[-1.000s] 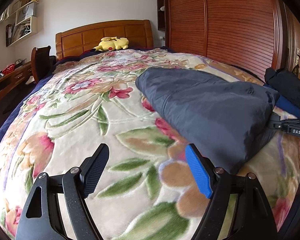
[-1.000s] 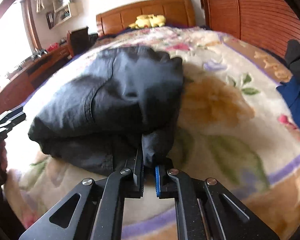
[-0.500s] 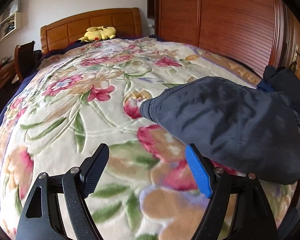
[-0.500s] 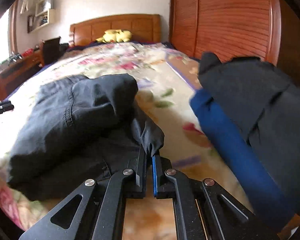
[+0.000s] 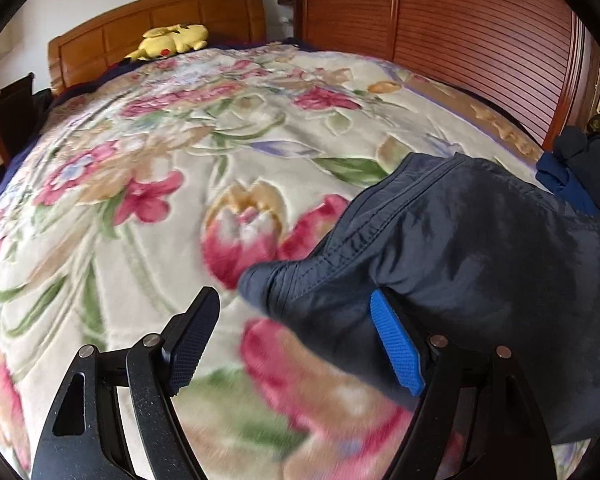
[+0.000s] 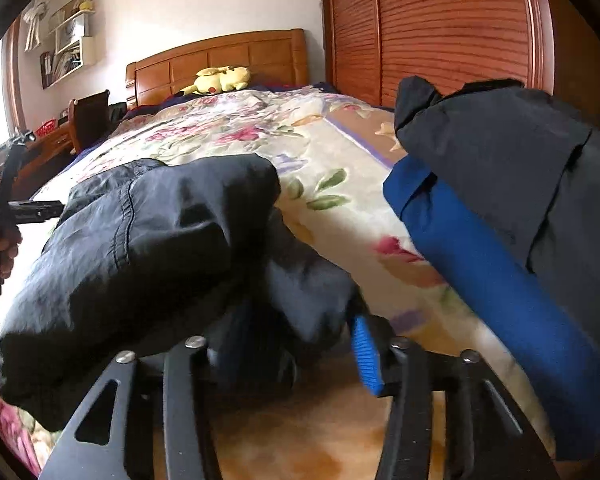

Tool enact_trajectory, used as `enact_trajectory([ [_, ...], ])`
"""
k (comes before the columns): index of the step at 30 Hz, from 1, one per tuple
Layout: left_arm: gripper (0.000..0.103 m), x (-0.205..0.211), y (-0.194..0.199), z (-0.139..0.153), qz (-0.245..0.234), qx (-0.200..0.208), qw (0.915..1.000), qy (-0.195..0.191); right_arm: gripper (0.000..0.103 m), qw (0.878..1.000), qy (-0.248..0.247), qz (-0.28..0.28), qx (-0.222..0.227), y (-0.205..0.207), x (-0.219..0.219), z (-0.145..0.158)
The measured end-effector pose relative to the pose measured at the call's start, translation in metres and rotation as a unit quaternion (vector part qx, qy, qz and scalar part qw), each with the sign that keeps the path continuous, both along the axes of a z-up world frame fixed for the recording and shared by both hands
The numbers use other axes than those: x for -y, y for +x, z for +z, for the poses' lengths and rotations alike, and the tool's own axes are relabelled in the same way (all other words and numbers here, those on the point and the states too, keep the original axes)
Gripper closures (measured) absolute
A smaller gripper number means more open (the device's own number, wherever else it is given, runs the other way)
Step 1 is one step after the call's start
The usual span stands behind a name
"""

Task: Fold large clothes
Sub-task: 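Grasp the bundle with the left gripper while the right gripper holds it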

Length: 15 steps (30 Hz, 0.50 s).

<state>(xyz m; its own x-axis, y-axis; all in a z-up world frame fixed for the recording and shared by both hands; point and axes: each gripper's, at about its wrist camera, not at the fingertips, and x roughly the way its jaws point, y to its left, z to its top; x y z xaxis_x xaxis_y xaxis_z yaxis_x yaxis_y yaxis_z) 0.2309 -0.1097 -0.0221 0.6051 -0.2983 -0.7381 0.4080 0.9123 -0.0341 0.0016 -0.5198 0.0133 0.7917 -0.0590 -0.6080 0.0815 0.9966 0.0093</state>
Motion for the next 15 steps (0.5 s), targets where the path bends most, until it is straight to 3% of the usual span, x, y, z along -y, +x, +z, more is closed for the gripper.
enact_trajectory([
  [2,0.024,0.007,0.005,-0.005,-0.003,-0.005,1.0,0.002,0.044,1.0,-0.004,-0.004,-0.009,0.006,0.0,-0.005],
  [7,0.041,0.021,0.008,-0.01,-0.014,-0.013,0.9998,-0.007,0.037,0.999,0.028,-0.01,-0.042,0.015,0.011,-0.016],
  [10,0.059,0.029,0.004,-0.007,-0.024,-0.015,0.9996,0.0,0.038,0.998,0.041,-0.001,-0.051,0.022,0.012,-0.018],
  [12,0.076,0.034,0.0,-0.004,-0.031,-0.014,0.9994,0.002,0.069,0.996,0.062,0.033,-0.053,0.025,0.009,-0.018],
  [13,0.078,0.037,-0.002,-0.001,-0.031,-0.01,0.9994,0.009,0.087,0.996,0.064,0.048,-0.05,0.025,0.003,-0.017],
  [15,0.084,0.041,-0.008,0.004,-0.029,0.006,0.9992,0.027,0.094,0.998,0.015,0.053,-0.04,0.023,-0.01,-0.013],
])
